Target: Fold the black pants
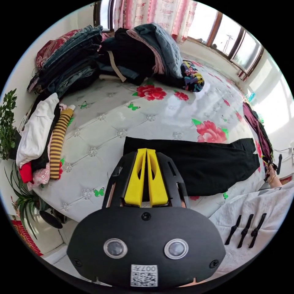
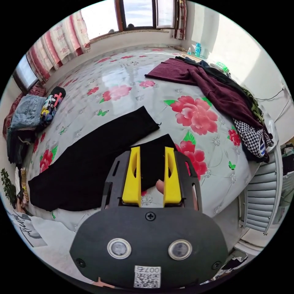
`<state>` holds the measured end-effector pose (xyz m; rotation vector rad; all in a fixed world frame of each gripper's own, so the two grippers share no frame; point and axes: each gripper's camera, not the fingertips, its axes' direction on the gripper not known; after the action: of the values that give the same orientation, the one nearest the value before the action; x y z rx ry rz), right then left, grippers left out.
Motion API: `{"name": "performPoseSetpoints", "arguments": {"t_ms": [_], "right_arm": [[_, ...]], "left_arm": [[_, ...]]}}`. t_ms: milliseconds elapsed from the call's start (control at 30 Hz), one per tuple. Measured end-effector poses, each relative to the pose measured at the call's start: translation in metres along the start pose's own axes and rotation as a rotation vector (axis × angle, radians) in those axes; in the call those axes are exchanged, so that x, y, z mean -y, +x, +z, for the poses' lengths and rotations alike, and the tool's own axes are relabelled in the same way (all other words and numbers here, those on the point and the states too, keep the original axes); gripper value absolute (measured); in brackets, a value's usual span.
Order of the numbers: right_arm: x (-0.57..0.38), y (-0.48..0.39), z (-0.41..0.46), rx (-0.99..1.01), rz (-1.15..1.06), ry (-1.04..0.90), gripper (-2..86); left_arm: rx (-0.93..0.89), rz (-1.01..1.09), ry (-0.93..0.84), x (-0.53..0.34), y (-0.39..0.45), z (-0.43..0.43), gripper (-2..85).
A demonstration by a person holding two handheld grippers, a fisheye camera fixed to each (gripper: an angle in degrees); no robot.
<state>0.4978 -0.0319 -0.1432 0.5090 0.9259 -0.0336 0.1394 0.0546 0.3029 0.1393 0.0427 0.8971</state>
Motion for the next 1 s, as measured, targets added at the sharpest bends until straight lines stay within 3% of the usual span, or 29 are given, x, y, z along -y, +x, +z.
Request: {"name": "performPoseSetpoints", "arguments": {"t_ms": [100, 133, 300, 567, 667, 733, 833, 933, 1000], "right_arm": [[0.007, -0.001, 0.05, -0.021, 0.018, -0.215, 6.7], [0.001, -0.004, 0.044, -0.024, 0.018, -0.091, 5.6], [-0.002, -0.014, 0.055, -0.05, 0.037, -0.121, 1.4], [0.034, -0.061, -0.009, -0.022, -0.082, 0.202, 0.1], [0.059, -0.073, 0.014, -0.017, -0.055, 0.161, 0.2], [0.076, -0.082, 0.06, -0.015, -0.021, 0.022, 0.4], [0.075, -0.099, 0.079, -0.13, -0.01, -0.003, 1.0], [0.052, -0.129, 0.054, -0.039, -0.132, 0.114, 2.4], [0.025, -0.147, 0.04, 0.077, -0.211, 0.155, 3.2]], "left_arm": [[0.037, 0.037, -0.158, 0.0, 0.011, 0.045, -0.9], [0.103, 0.045, -0.256, -0.004, 0.014, 0.067, -1.0], [0.112, 0.02, -0.17, -0.016, 0.015, 0.072, -1.0], [0.208, 0.04, -0.226, 0.0, 0.026, 0.087, -1.0], [0.219, -0.046, -0.204, 0.004, 0.017, 0.092, -0.9], [0.261, -0.071, -0.197, 0.011, 0.015, 0.097, -0.9], [0.259, -0.066, -0.214, 0.016, 0.007, 0.098, -0.8], [0.208, -0.115, -0.139, 0.011, -0.005, 0.073, 0.0], [0.128, -0.036, -0.042, 0.006, 0.006, 0.048, 1.9]]}}
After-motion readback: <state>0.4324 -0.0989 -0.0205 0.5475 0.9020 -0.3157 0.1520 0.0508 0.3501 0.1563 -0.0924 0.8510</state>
